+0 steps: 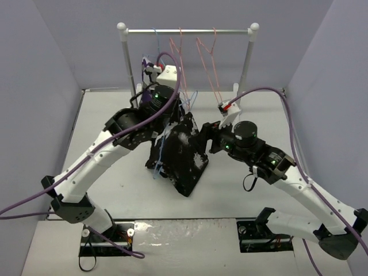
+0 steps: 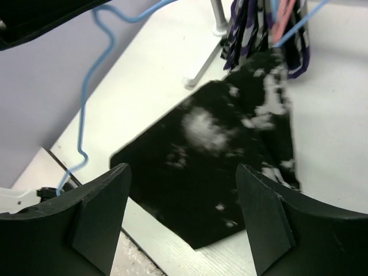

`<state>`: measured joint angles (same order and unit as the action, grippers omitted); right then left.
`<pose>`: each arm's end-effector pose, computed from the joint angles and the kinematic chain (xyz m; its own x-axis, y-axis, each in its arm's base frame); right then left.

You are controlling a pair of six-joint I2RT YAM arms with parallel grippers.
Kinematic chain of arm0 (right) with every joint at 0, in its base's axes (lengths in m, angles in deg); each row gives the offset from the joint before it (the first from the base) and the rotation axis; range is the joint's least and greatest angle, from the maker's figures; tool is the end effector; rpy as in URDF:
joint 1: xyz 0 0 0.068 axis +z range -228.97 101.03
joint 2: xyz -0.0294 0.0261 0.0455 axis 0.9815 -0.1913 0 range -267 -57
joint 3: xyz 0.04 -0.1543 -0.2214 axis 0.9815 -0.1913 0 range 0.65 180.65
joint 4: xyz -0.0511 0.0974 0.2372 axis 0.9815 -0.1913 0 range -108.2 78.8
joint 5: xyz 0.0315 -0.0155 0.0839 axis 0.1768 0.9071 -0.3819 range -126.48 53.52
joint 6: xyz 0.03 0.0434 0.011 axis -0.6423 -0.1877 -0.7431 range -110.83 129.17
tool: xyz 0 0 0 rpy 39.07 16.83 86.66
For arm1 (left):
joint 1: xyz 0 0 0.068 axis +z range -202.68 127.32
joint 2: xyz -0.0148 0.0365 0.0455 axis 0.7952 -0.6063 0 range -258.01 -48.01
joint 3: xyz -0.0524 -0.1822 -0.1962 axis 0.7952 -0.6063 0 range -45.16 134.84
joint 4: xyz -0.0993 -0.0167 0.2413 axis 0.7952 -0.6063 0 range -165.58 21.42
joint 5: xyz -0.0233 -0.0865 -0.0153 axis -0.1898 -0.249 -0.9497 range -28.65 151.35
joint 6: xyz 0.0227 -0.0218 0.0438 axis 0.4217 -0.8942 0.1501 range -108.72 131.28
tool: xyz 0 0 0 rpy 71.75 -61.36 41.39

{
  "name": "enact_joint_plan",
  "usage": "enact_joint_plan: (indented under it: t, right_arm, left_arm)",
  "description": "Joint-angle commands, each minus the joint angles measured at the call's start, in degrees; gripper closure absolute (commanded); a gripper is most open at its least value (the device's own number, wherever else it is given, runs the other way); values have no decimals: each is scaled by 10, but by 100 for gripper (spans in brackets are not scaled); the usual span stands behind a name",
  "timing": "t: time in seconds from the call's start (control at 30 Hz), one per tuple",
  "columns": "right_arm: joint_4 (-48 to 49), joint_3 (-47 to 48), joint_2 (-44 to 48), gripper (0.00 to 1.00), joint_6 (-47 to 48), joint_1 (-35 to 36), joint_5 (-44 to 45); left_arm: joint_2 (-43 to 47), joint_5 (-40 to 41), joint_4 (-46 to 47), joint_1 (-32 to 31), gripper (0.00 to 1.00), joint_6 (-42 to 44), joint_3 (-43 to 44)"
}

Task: Place the trousers on the hanger
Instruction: Place the hanger at the clothesline.

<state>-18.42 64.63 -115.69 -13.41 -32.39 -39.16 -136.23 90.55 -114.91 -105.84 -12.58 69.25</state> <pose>0.1574 0.1688 0.4178 -0.3123 0.2279 -0.9223 -0.6907 0.6120 0.3851 0.1961 -0.2328 0.5032 -0.3602 -0.1080 -0.9266 0.3043 0.9253 -0.2261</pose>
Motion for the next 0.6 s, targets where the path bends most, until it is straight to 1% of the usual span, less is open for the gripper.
enact_joint_plan:
  t: [0.0, 0.07, 0.2, 0.37, 0.43, 0.5, 0.57]
  right_arm:
    - [-33, 59, 59, 29, 0, 3, 53]
    - [-54, 76, 61, 28, 8, 3, 67]
    - [-61, 86, 63, 26, 17, 3, 100]
    - [-60, 92, 41, 26, 23, 2, 105]
    - [-61, 92, 34, 25, 23, 2, 105]
    - [-61, 92, 26, 25, 24, 2, 107]
    - [-61, 93, 21, 25, 25, 2, 108]
  left_arm:
    - [105, 22, -8, 4, 100, 53, 53]
    - [125, 36, -31, 4, 100, 60, 64]
    - [144, 52, -70, 5, 100, 74, 93]
    - [153, 8, -138, 5, 100, 90, 145]
    - [152, 6, -177, 5, 100, 91, 161]
    - [153, 6, -211, 5, 100, 93, 165]
    - [163, 34, -230, 5, 100, 88, 152]
